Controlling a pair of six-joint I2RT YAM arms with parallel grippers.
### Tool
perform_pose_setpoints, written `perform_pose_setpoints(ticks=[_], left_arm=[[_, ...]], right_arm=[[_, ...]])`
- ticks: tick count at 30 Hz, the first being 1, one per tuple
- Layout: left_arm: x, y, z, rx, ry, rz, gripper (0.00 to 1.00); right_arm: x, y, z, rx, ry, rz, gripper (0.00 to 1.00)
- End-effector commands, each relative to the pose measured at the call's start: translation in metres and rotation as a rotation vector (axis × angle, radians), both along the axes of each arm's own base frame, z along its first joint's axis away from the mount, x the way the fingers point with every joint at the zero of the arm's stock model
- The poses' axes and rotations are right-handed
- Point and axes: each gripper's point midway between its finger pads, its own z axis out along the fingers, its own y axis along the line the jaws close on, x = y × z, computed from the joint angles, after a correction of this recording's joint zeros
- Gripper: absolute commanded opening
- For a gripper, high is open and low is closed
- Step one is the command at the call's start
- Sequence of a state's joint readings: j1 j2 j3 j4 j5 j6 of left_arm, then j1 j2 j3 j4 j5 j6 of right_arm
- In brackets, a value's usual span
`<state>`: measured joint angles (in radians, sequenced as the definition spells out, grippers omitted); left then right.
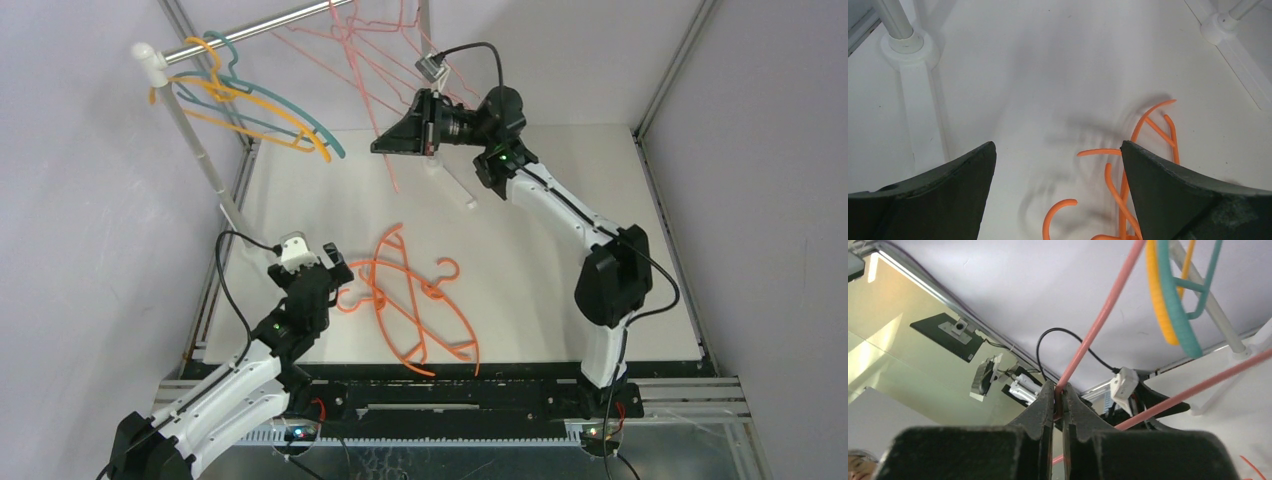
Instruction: Organize the hangers
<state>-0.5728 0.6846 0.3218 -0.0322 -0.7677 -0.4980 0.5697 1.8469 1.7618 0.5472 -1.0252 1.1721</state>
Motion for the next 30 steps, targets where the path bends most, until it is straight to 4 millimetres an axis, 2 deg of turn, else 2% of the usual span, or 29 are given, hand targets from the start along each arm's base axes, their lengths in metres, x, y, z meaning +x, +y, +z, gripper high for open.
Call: perform_pose_setpoints(ticks=[1, 6, 11, 18, 24, 30], left_arm=[[0.004, 0.002, 0.017, -0.022, -0.047, 0.022, 0.99], [0.003, 0.003, 0.018, -0.023, -0.053, 0.025, 0.99], [0.004, 0.002, 0.017, -0.025, -0.048, 0.020, 1.00], [0.004, 0.001, 0.015, -0.021, -0.041, 0.019, 1.00], [0.004, 0.001, 0.015, -0.023, -0.043, 0.017, 0.99], [0.005, 0.000, 0.015, -0.025, -0.042, 0.014, 0.99]], right_arm=[[0.008, 0.008, 0.007, 0.035, -0.015, 0.012, 0.00], [0.014, 0.011, -0.007, 0.022, 0.011, -0.003, 0.00], [0.006, 0.005, -0.011, 0.015, 0.001, -0.005, 0.00], [-0.008, -0.006, -0.002, 0.016, -0.043, -0.010, 0.00], [-0.022, -0.014, 0.014, 0.029, -0.125, -0.004, 0.00], [-0.025, -0.014, 0.019, 0.024, -0.155, 0.010, 0.00]])
